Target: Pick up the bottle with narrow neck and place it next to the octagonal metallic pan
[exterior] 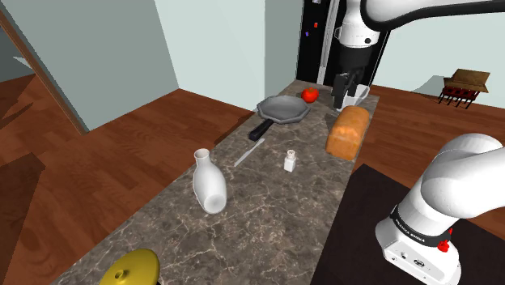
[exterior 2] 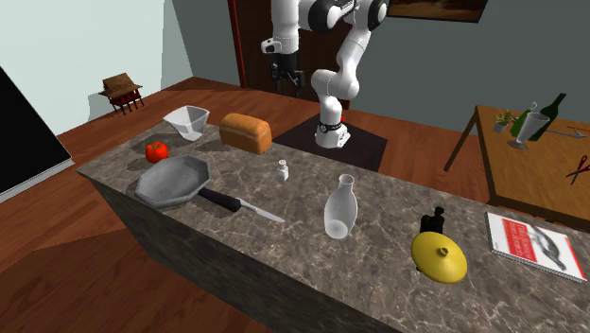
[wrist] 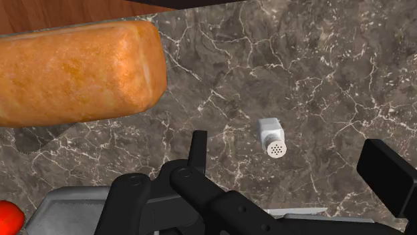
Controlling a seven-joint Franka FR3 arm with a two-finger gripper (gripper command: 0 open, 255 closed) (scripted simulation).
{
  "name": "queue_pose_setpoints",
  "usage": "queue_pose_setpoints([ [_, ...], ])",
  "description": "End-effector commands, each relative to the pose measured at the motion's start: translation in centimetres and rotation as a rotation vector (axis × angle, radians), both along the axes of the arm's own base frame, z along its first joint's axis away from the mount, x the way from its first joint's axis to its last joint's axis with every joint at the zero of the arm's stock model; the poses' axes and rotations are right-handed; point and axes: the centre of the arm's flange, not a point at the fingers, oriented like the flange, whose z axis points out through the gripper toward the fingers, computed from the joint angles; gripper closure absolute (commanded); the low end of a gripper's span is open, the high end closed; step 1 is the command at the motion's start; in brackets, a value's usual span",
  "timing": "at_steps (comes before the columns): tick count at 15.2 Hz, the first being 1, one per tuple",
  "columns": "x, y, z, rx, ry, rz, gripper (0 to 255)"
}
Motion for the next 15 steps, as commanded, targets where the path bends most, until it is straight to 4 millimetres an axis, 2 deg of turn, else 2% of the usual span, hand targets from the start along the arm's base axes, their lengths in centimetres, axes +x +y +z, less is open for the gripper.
queue_pose_setpoints([
  [1,0.0,0.0,0.0,0.0,0.0,0.0,0],
  [15,7.2,16.6,-3.2,0.007,0.01,-0.07,0],
])
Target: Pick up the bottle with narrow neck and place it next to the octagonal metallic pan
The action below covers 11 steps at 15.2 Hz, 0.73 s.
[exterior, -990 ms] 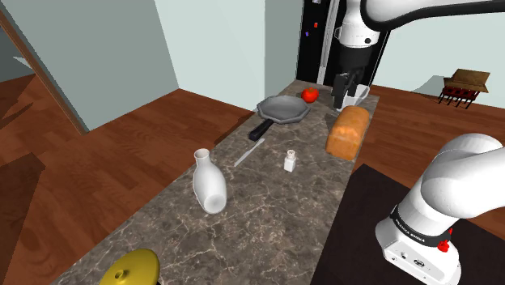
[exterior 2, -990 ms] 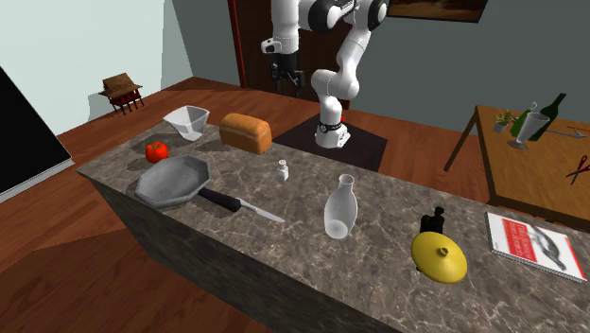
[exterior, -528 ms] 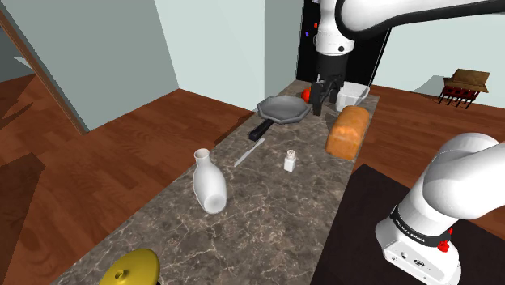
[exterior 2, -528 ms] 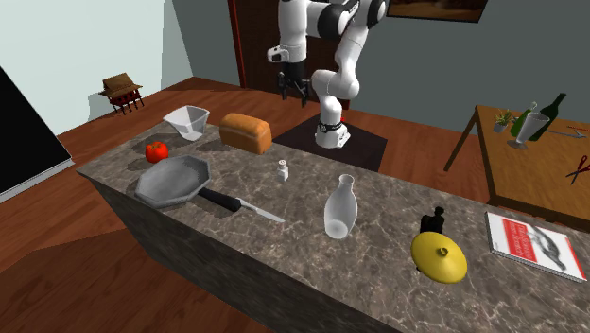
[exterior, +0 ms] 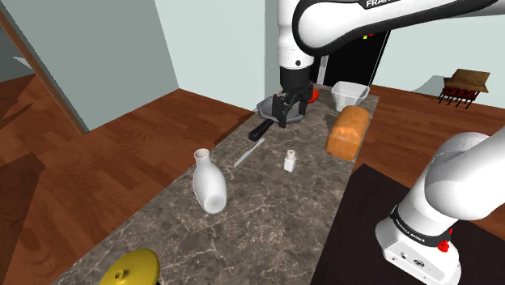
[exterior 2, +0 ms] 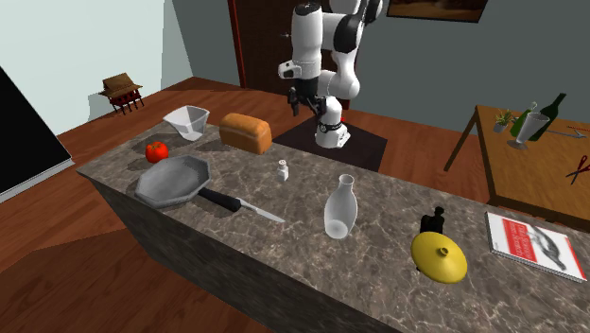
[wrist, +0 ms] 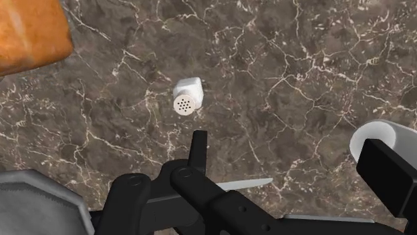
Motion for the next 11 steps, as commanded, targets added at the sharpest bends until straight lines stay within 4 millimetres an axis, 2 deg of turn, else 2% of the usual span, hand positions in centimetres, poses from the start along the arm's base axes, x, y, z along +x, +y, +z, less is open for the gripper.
queue_pose_setpoints([
  [1,0.9,2.2,-0.3,0.002,0.001,-0.012,0],
  [11,6.8,13.7,-2.6,0.006,0.009,-0.062,0],
])
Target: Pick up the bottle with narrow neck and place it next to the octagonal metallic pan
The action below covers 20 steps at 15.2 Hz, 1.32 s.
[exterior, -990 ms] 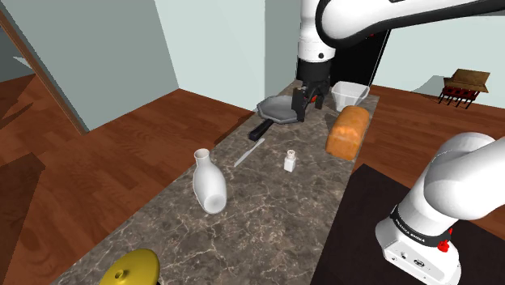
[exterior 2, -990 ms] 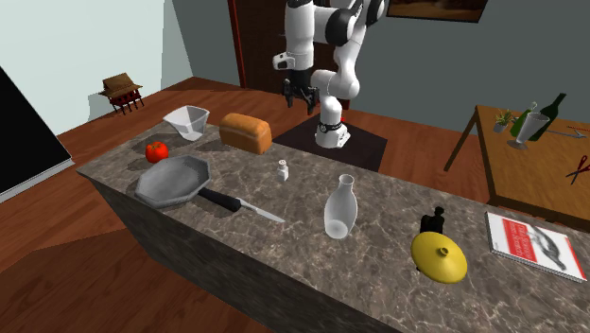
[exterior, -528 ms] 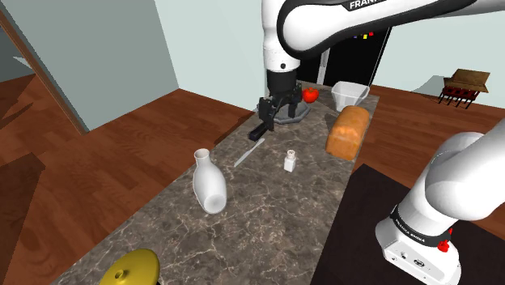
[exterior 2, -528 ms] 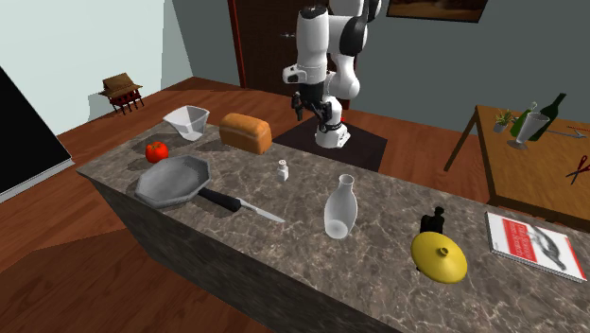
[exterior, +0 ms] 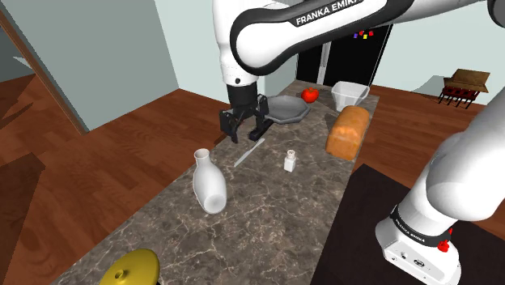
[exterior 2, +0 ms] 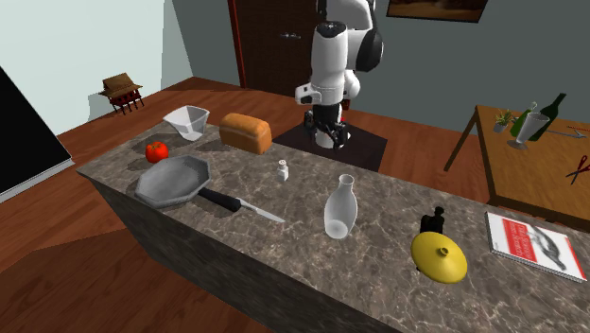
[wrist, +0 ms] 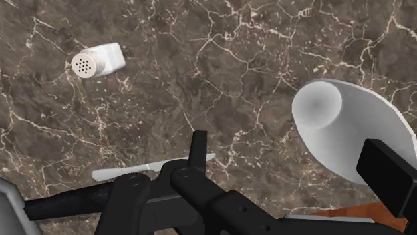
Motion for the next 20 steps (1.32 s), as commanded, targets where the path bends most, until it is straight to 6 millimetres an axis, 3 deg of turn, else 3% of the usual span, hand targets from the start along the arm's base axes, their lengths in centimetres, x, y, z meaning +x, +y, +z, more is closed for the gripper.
queue_pose_setpoints([
  [1,1.5,2.3,-0.5,0.002,0.002,-0.012,0],
  [10,7.3,12.4,-2.5,0.007,0.008,-0.057,0],
  [18,7.1,12.6,-6.5,0.007,0.008,-0.058,0],
  [20,7.1,12.6,-6.5,0.007,0.008,-0.058,0],
])
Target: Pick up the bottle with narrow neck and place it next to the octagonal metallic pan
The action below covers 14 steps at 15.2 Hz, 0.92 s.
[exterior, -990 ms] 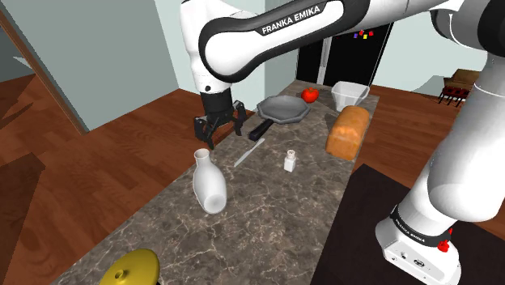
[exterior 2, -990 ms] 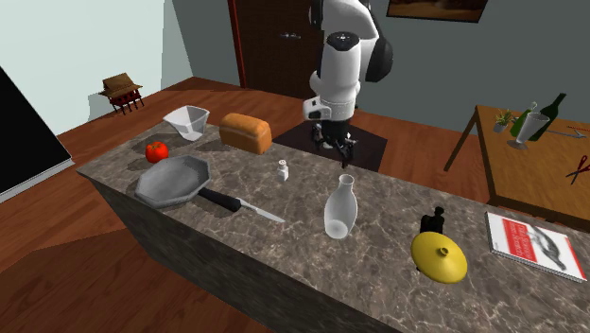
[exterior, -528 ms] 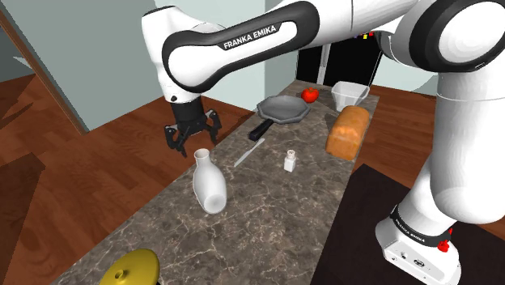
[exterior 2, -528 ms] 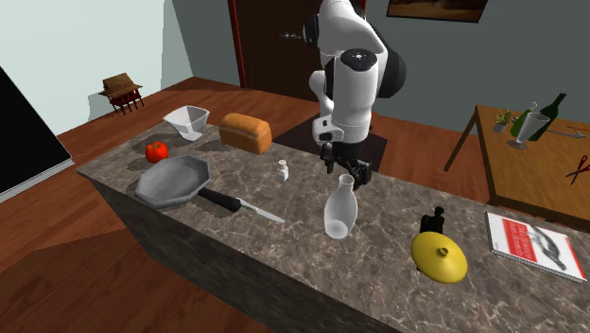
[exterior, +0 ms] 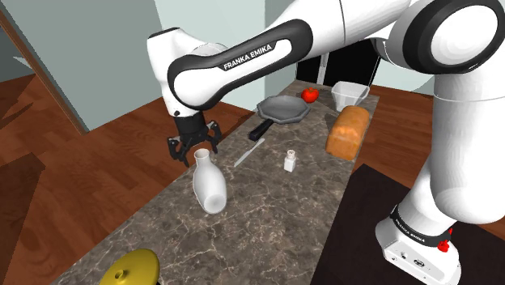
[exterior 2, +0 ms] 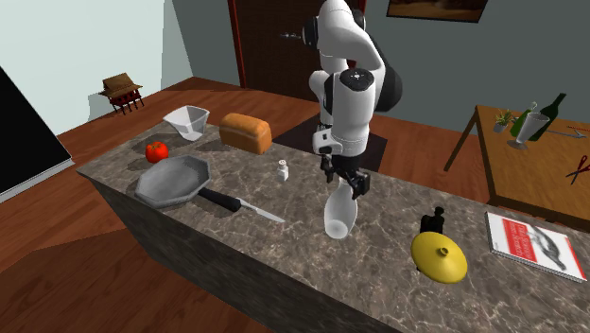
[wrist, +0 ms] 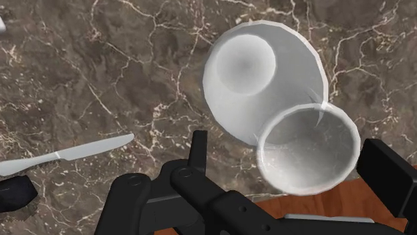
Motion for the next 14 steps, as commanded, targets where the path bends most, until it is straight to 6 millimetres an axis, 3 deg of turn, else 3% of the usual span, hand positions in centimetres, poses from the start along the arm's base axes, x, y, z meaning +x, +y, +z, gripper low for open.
queue_pose_setpoints([
  [1,-0.02,0.01,-0.21,0.0,0.0,0.0,0],
  [6,-0.01,0.01,-0.2,0.0,0.0,0.0,0],
  [7,-0.01,0.01,-0.2,0.0,0.0,0.0,255],
  [14,-0.02,0.0,-0.2,0.0,0.0,0.0,255],
])
